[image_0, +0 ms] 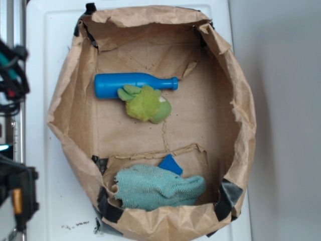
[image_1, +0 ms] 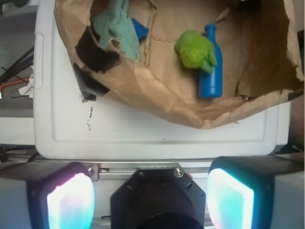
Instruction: Grab the green animal.
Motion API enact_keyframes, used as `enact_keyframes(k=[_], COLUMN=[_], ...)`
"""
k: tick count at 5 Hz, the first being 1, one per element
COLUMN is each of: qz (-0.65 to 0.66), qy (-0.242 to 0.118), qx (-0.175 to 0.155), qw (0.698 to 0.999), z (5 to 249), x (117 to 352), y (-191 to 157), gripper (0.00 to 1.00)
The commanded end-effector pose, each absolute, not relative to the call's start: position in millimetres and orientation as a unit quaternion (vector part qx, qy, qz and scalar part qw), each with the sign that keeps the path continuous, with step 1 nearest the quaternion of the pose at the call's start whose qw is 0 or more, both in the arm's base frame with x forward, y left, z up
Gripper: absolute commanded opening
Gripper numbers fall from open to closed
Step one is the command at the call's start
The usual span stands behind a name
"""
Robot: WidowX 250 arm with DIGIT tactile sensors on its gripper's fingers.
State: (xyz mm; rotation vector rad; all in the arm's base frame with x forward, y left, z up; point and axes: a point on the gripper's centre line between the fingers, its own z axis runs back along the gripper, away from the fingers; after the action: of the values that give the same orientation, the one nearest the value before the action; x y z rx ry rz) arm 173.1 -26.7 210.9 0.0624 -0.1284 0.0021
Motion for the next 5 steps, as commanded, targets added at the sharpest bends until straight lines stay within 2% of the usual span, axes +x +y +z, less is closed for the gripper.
enact_keyframes(k=[1, 2, 3, 5], qz=[-0.069, -0.127, -0.175, -0.243], qy=[-0.095, -0.079, -0.073, -0.078], qx=[-0.006, 0.002, 0.011, 0.023], qw=[0.993, 0.989, 0.982, 0.967], z=[204, 202, 199, 165], x=[203, 221, 239, 262], y=[17, 22, 12, 17], gripper=[1.00, 1.00, 1.00, 1.00])
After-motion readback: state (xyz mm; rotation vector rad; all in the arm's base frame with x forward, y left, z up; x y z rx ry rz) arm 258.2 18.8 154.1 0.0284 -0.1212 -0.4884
